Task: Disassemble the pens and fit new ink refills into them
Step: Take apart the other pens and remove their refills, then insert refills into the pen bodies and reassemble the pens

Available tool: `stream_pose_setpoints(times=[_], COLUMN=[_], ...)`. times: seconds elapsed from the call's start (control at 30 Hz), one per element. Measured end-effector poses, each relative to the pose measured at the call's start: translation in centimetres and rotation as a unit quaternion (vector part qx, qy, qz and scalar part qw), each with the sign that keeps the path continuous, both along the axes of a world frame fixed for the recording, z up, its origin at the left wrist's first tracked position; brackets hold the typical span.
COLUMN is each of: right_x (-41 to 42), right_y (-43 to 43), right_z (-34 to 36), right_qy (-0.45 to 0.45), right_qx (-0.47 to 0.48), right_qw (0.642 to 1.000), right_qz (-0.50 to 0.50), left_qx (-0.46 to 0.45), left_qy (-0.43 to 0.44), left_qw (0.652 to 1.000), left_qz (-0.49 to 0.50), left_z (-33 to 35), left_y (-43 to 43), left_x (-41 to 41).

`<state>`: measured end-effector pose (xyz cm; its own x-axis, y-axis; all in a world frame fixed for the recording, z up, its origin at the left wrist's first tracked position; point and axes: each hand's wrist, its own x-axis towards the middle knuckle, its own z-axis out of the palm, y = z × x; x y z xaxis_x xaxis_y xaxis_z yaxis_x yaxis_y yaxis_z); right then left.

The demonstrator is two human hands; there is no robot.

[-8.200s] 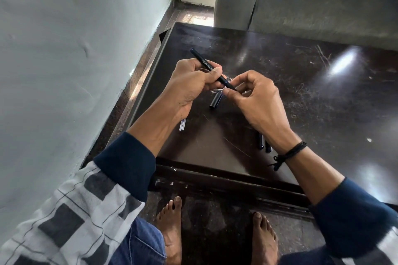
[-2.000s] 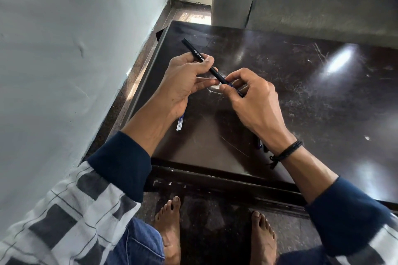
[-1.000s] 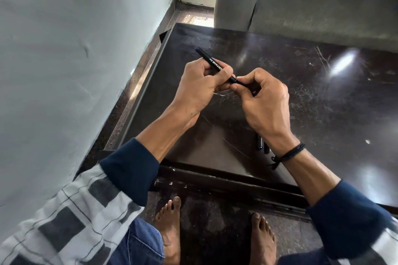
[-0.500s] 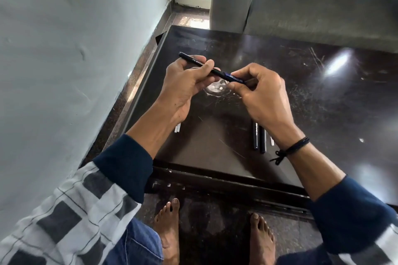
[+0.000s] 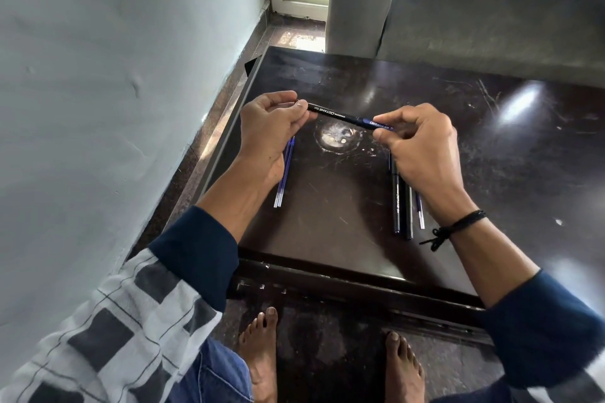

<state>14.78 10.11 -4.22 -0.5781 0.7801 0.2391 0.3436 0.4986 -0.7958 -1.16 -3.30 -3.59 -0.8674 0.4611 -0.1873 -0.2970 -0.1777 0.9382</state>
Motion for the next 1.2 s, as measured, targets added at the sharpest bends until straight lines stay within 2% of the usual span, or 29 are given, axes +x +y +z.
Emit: stream_pose_setpoints(times=[0.23,0.37,0.5,0.67,0.93,1.2], right_x=[-0.3,-1.0,-1.7,-2.3,-2.3,-2.2], right_y=[0.7,1.3,2.2,2.7,3.3,3.4], right_z=[-0.1,-0.1,-0.6,-2.0,-2.4,-2.3], right_qy=[0.012,0.015,0.008,-0.014,-0.021,-0.036], right_qx=[-0.024,-0.04,-0.069,-0.11,-0.133,-0.164], right_qw=[0.999,0.997,0.994,0.992,0.99,0.986], right_qz=[-0.035,-0.063,-0.081,-0.054,-0.048,-0.022], left_qx=[0.032,0.02,-0.051,-0.163,-0.256,-0.302], left_qy=[-0.03,-0.037,0.018,0.098,0.153,0.179], left_qw=[0.998,0.998,0.999,0.982,0.954,0.935], left_qz=[0.045,0.042,0.007,-0.002,-0.034,-0.055], left_z=[-0.2,-0.4,-0.9,-1.5,-2.8,-2.9], left_y=[0.6,1.4,1.7,1.8,2.2,2.4], left_x=[-0.3,-0.8,-1.6,-2.7,-3.5,-3.8])
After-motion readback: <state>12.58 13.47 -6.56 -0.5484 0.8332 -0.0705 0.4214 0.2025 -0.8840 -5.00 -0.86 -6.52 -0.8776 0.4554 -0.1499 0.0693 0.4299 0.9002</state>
